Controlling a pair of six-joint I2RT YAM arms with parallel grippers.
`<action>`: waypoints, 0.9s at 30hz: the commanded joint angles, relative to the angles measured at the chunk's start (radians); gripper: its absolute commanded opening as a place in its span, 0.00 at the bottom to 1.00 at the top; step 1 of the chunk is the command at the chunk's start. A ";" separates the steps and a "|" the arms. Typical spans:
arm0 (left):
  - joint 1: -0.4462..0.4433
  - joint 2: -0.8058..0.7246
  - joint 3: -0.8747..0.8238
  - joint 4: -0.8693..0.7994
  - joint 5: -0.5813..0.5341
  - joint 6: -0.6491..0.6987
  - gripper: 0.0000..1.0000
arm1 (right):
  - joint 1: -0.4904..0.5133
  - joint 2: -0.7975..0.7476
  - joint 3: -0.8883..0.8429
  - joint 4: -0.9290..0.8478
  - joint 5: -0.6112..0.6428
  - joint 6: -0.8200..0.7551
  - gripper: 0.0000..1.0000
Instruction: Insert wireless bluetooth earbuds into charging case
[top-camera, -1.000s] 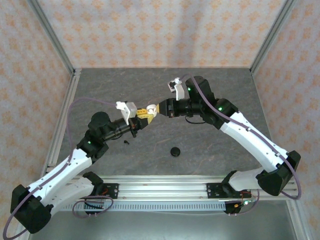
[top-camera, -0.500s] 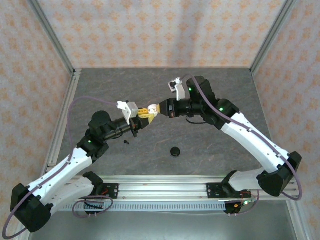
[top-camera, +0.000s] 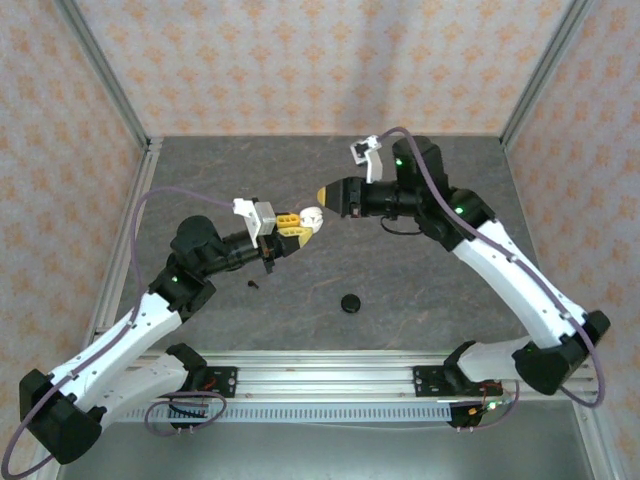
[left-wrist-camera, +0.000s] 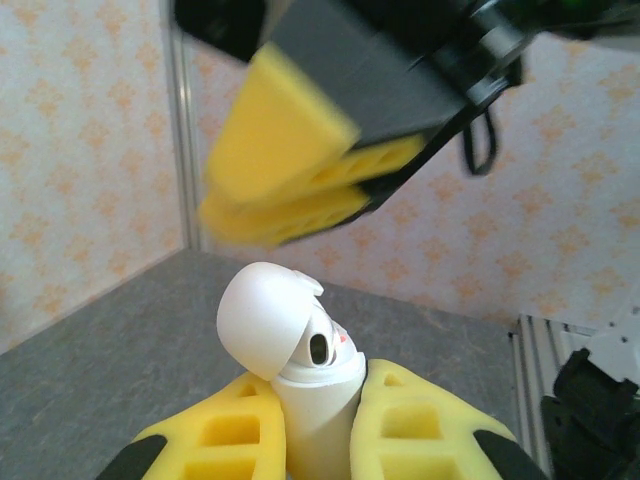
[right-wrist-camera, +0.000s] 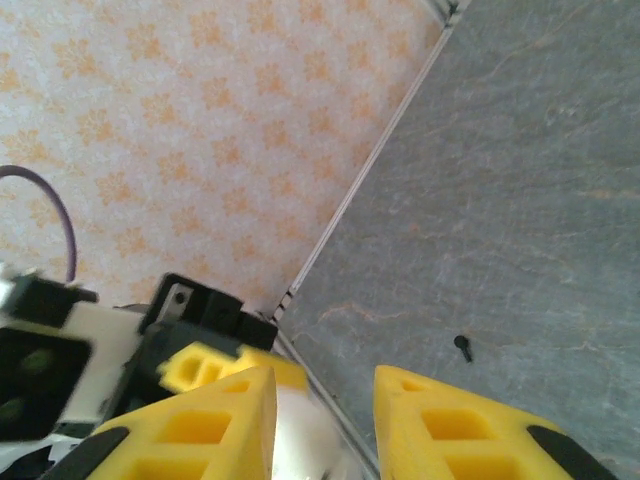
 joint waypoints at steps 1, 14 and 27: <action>-0.007 0.002 0.050 -0.019 0.053 0.013 0.00 | 0.000 0.022 -0.010 0.124 -0.104 0.066 0.31; -0.007 0.056 0.099 -0.007 0.054 -0.041 0.00 | 0.009 -0.100 -0.217 0.329 -0.280 0.147 0.26; -0.006 0.110 0.141 0.057 0.065 -0.181 0.00 | 0.010 -0.165 -0.265 0.265 -0.234 0.017 0.32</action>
